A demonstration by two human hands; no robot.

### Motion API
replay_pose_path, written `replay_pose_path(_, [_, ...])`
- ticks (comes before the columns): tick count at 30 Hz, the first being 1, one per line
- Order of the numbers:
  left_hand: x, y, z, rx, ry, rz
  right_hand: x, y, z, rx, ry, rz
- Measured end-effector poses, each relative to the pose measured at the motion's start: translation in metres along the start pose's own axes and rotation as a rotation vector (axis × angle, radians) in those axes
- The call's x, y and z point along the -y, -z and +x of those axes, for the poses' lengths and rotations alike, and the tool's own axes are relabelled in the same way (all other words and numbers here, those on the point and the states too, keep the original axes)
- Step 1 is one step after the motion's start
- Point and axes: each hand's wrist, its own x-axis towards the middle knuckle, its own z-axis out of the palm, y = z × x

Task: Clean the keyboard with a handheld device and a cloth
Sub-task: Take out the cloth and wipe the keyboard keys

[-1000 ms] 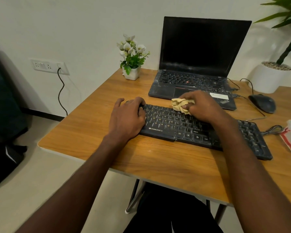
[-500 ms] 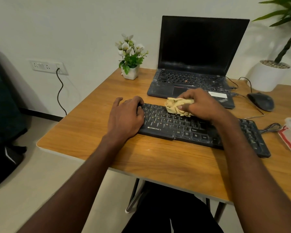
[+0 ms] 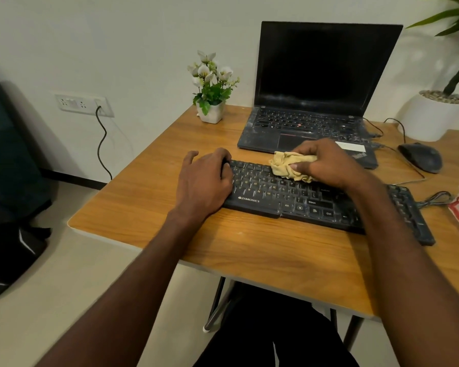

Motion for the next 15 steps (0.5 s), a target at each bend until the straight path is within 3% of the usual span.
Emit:
replay_pose_path(8, [-0.037, -0.009, -0.006, -0.045, -0.038, -0.029, 0.014, -0.028, 0.006, -0.233, 0.115, 0.206])
replay_pose_path(12, [-0.044, -0.022, -0.006, 0.036, -0.063, 0.053, 0.017, -0.034, 0.007, -0.172, 0.131, 0.142])
replay_pose_path(15, [-0.040, -0.022, -0.006, 0.065, -0.026, 0.096, 0.010, -0.015, 0.004, -0.088, 0.039, 0.075])
